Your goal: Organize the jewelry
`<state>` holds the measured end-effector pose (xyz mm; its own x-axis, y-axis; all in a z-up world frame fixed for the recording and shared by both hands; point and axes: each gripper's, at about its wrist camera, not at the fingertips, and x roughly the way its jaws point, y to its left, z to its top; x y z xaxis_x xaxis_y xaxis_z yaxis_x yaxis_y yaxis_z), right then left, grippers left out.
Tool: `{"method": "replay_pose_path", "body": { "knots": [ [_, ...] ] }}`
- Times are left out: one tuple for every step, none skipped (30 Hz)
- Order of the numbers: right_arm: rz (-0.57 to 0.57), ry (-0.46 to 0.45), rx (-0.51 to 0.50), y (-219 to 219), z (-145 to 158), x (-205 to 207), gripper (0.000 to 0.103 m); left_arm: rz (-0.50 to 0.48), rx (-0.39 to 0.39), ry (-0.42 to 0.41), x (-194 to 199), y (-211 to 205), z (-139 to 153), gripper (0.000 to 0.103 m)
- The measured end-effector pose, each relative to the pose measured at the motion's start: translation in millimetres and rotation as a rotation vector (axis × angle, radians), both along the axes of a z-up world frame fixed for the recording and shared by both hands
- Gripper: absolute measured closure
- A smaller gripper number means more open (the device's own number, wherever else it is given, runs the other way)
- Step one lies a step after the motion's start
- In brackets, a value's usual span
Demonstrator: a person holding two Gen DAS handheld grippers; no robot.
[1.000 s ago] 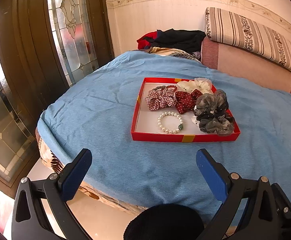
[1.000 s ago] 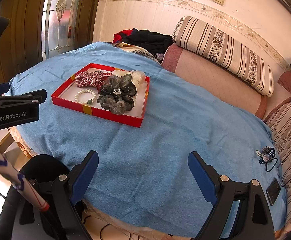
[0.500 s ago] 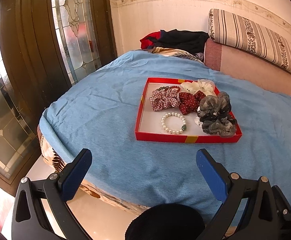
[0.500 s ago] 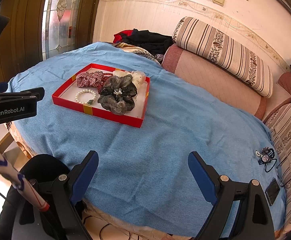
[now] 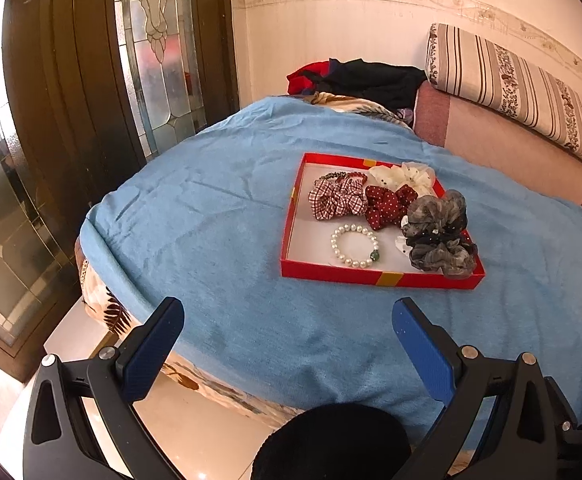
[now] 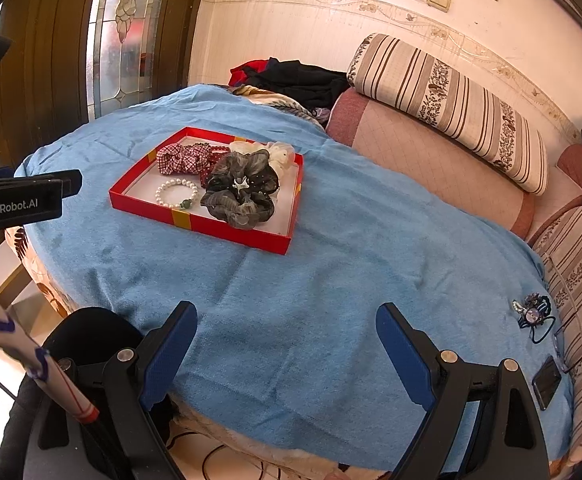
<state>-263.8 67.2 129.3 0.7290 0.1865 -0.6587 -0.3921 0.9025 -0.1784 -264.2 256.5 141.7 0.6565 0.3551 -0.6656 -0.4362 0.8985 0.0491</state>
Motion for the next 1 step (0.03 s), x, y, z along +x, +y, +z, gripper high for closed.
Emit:
{"method": "replay_pose_path", "body": {
  "knots": [
    [-0.001, 0.0, 0.001, -0.1, 0.0, -0.4, 0.009, 0.001, -0.001, 0.002, 0.3, 0.2, 0.4, 0.0]
  ]
}}
